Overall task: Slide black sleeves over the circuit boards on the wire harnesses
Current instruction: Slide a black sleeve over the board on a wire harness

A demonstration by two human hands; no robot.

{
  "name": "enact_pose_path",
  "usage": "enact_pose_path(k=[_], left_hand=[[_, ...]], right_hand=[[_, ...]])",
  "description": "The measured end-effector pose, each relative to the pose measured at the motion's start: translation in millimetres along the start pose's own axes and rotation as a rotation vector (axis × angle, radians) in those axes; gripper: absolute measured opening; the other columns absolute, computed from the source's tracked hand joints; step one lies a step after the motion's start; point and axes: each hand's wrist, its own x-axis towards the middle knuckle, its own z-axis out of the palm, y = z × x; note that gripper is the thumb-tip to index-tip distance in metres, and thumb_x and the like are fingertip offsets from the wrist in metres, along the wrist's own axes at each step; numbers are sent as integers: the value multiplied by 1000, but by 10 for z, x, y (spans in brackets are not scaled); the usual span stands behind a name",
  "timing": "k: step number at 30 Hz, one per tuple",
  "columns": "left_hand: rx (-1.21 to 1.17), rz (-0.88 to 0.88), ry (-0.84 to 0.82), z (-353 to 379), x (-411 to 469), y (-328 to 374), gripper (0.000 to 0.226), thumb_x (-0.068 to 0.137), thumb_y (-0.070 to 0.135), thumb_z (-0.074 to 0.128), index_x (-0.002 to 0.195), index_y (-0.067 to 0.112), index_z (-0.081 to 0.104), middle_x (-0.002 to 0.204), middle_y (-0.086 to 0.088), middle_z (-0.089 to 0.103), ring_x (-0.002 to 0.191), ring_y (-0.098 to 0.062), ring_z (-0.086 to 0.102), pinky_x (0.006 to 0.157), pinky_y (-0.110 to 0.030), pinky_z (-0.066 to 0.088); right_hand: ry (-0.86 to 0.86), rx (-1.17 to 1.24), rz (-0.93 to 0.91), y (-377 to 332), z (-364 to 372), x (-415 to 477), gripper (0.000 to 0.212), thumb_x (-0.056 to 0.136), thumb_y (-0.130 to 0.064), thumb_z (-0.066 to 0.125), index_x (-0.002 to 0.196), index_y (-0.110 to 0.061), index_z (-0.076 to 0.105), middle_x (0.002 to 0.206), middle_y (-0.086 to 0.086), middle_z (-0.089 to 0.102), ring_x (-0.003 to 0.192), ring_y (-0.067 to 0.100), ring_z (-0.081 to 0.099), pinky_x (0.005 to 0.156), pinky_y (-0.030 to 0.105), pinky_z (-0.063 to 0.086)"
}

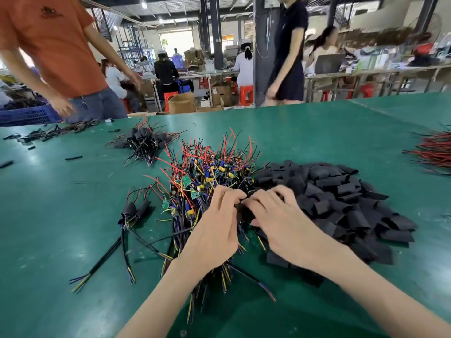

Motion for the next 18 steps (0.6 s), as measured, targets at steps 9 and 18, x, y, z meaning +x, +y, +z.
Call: enact_pose_path(k=[9, 18], left_hand=[[-75, -25, -120, -200, 2, -142, 44, 87, 40, 54, 127, 23, 46, 110, 13, 49, 101, 1, 47, 92, -13, 34], [78, -66, 24, -238, 47, -196, 17, 88, 32, 64, 83, 17, 70, 79, 11, 65, 90, -10, 49, 95, -30, 29]], right_hand=[[-24, 432, 210, -26, 114, 39, 35, 72, 11, 59, 99, -9, 54, 96, 4, 50, 81, 28, 58, 68, 35, 46], [164, 501, 284, 392, 46, 45, 30, 79, 20, 56, 99, -3, 59, 92, -2, 47, 79, 11, 49, 72, 17, 38]])
